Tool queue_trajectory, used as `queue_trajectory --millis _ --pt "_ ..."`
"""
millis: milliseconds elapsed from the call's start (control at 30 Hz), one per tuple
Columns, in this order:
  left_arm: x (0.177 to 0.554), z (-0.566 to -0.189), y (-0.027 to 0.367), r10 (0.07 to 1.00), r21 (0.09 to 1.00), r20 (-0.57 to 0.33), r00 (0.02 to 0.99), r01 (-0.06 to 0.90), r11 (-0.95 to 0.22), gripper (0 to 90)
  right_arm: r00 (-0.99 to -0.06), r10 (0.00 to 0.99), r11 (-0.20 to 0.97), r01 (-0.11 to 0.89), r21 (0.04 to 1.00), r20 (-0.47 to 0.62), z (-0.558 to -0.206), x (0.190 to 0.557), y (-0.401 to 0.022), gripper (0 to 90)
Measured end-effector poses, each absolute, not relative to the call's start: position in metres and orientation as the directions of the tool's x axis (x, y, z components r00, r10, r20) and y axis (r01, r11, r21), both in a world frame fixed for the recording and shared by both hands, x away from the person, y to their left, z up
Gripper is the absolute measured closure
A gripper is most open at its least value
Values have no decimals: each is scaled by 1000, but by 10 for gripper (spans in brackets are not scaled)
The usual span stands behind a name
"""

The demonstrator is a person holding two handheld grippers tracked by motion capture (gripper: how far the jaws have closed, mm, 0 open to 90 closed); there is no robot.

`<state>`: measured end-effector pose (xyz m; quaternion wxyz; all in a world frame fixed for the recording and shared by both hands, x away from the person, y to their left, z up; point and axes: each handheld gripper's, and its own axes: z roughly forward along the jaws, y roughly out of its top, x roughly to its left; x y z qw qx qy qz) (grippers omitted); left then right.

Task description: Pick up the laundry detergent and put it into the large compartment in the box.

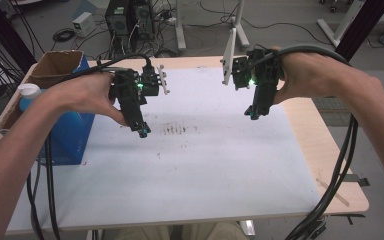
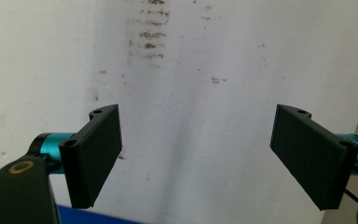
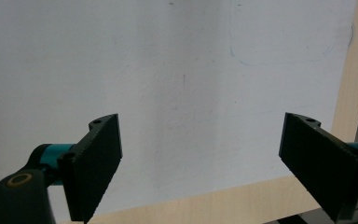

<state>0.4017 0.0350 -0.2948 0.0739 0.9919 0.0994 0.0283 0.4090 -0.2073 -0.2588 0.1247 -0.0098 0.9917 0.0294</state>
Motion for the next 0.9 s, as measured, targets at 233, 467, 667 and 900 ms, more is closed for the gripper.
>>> queue_trajectory --millis 233,467,667,900 --pt "400 -309 24 190 127 39 981 184 -975 167 -972 -6 998 -22 67 -237 -263 412 -208 123" --pt "398 -316 18 184 123 36 982 178 -976 167 -972 -6 997 -23 69 -234 -265 413 -206 123" --pt "397 -320 17 186 118 27 982 182 -976 167 -973 -12 997 -28 67 -232 -266 413 -206 123" --pt "398 -319 18 190 127 23 982 186 -974 166 -973 -8 998 -23 64 -230 -266 413 -207 123"
